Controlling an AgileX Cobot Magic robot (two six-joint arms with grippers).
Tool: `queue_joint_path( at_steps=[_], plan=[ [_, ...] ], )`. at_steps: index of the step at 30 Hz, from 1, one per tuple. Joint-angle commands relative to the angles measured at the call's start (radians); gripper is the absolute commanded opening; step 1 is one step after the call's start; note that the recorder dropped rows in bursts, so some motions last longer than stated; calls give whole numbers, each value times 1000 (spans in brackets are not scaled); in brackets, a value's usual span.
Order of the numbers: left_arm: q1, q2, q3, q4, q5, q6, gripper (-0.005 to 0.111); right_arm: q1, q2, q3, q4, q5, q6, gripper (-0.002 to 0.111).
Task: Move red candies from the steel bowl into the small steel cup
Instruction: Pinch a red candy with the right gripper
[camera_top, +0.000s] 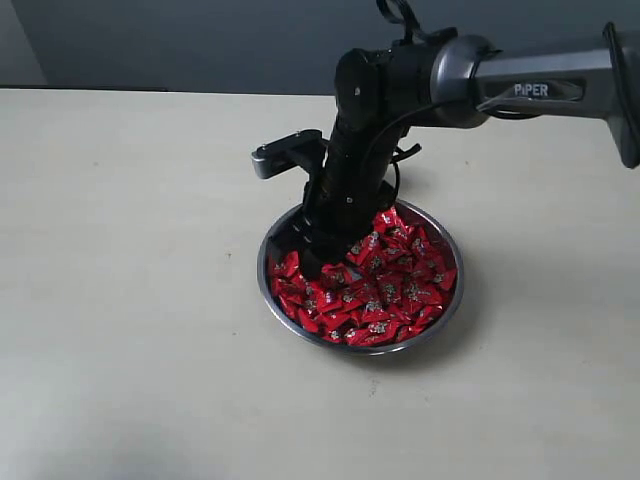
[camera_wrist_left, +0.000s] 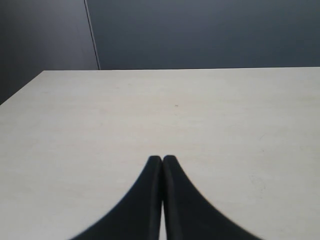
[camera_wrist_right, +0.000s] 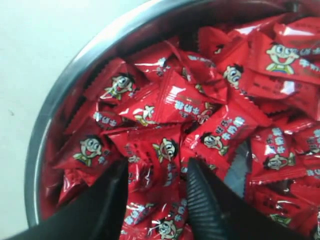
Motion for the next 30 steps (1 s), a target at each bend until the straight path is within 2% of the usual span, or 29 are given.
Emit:
queue_joint_path(
  at_steps=[1, 7, 30],
  plan=[
    [1, -4, 4, 1, -2, -3, 0, -1, -1, -4, -5, -9, -5, 38],
    [1, -4, 4, 1, -2, -3, 0, -1, -1, -4, 5, -11, -5, 34],
    [1, -4, 4, 1, -2, -3, 0, -1, 35, -4, 22, -23, -11, 34]
  ],
)
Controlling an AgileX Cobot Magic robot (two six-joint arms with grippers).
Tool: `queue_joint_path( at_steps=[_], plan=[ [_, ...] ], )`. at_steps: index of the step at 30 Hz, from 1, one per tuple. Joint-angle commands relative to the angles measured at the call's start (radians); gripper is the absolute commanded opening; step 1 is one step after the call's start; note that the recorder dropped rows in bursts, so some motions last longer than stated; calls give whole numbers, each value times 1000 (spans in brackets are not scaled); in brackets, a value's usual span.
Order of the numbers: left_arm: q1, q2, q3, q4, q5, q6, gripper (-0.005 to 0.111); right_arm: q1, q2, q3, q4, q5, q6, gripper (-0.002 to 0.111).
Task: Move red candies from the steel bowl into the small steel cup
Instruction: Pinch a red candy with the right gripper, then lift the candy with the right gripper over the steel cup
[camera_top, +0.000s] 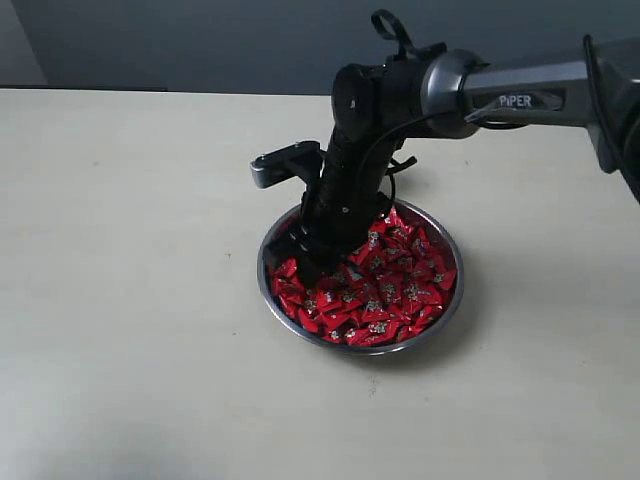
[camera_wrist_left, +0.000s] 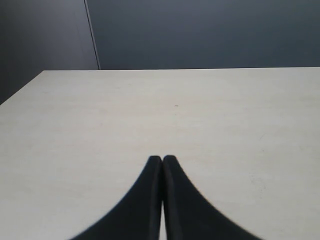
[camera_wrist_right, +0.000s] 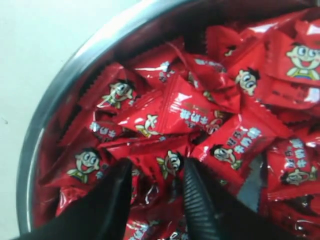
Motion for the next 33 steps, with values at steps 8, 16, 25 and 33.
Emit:
queue_joint_path(
  at_steps=[8, 16, 25, 33],
  plan=[
    [1, -4, 4, 1, -2, -3, 0, -1, -2, -4, -7, -6, -5, 6],
    [1, -4, 4, 1, -2, -3, 0, -1, -4, -4, -26, -6, -5, -1],
    [1, -4, 4, 1, -2, -3, 0, -1, -83, -40, -87, -15, 18, -1],
    [1, -4, 4, 1, -2, -3, 0, -17, -114, -135, -293, 33, 143, -1]
  ],
)
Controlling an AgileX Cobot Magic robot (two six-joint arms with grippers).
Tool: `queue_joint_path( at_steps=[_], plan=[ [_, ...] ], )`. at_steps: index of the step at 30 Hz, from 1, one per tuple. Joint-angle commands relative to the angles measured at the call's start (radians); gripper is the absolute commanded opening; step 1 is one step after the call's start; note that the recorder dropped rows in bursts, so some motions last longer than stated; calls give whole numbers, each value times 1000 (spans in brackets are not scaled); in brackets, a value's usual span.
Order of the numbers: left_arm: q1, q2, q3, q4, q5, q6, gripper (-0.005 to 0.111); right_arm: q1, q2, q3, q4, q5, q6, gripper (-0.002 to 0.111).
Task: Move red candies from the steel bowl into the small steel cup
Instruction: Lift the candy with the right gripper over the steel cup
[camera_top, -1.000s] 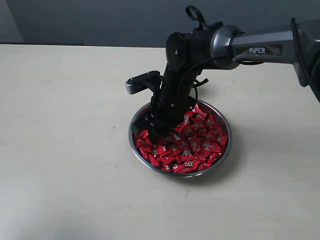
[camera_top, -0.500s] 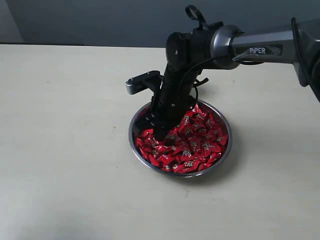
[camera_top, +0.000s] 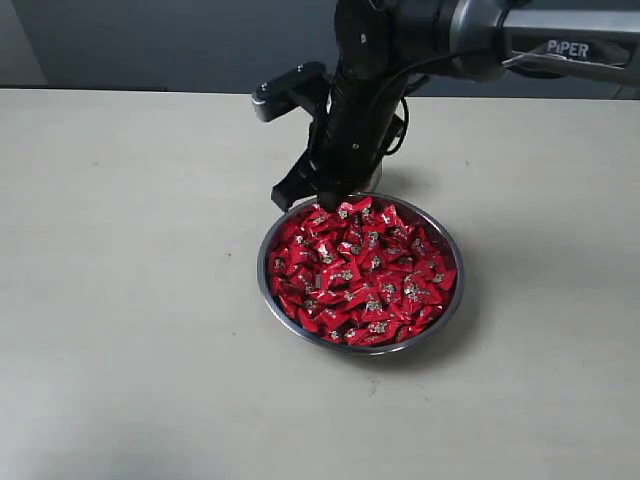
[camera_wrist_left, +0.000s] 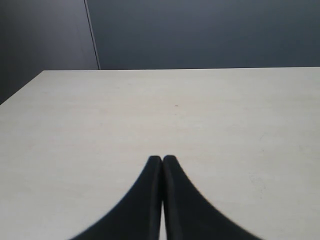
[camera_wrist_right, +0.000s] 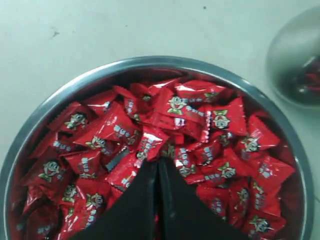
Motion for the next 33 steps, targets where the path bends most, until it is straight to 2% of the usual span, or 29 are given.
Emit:
queue_joint_path(
  at_steps=[1, 7, 10, 20, 33],
  plan=[
    [1, -4, 4, 1, -2, -3, 0, -35, -16, -50, -98, -3, 62, -1],
    [1, -4, 4, 1, -2, -3, 0, -178, 7, -168, -63, -66, 80, -1],
    [1, -4, 4, 1, -2, -3, 0, -204, 33, -221, -53, -77, 80, -1],
    [1, -4, 4, 1, -2, -3, 0, -206, 184, -363, -34, -72, 78, -1],
    [1, -4, 4, 1, -2, -3, 0, -206, 221, -378, -32, -44, 78, -1]
  ],
)
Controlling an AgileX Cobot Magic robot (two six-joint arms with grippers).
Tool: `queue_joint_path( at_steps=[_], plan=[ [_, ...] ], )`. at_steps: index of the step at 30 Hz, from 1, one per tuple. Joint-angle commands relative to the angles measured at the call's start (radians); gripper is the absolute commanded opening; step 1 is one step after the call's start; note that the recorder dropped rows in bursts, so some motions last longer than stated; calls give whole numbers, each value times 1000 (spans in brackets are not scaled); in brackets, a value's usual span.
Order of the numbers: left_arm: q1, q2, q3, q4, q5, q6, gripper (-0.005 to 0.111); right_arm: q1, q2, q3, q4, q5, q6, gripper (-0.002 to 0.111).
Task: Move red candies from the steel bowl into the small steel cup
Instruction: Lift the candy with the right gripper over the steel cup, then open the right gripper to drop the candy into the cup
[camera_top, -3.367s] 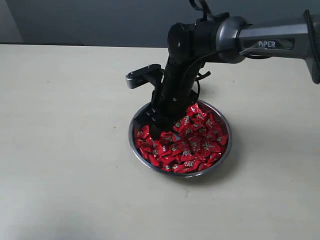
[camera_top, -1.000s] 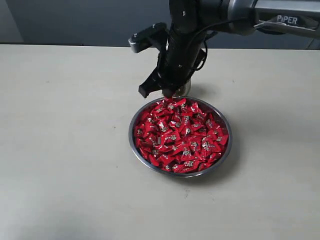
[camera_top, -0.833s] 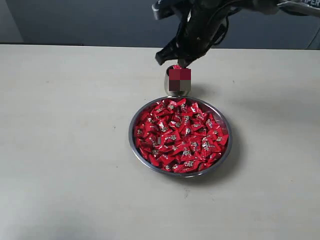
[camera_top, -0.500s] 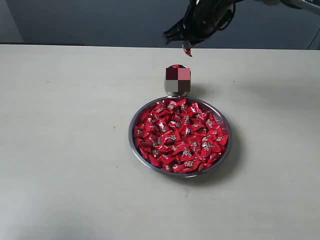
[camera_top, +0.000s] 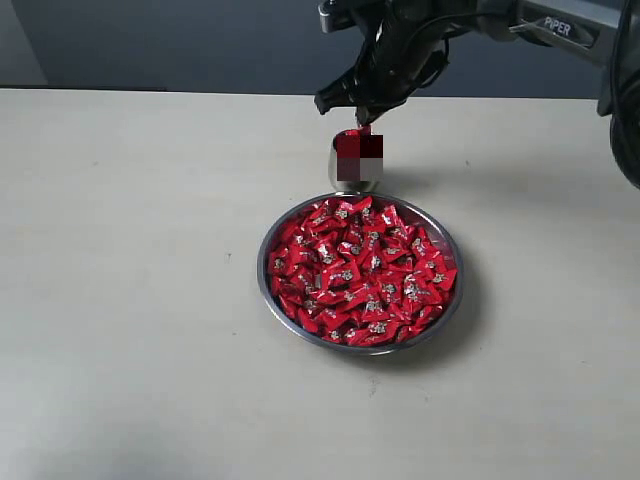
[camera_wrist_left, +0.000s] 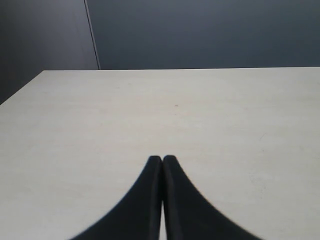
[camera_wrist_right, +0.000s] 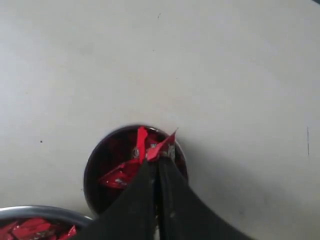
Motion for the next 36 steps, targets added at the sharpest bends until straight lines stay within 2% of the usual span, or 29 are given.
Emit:
queue_joint_path(
  at_steps=[1, 4, 28, 30, 35, 36],
  plan=[
    [1, -4, 4, 1, -2, -3, 0, -4, 9, -6, 13, 7, -2, -1],
    [1, -4, 4, 1, -2, -3, 0, -4, 20, -6, 56, 14, -19, -1],
    [1, -4, 4, 1, -2, -3, 0, -2, 49, -6, 52, 13, -45, -1],
    [1, -4, 4, 1, -2, -3, 0, -2, 49, -6, 52, 13, -45, 4],
    [1, -4, 4, 1, -2, -3, 0, -2, 49, -6, 55, 13, -45, 29],
    [1, -4, 4, 1, -2, -3, 0, -2, 49, -6, 55, 13, -45, 31]
  ],
)
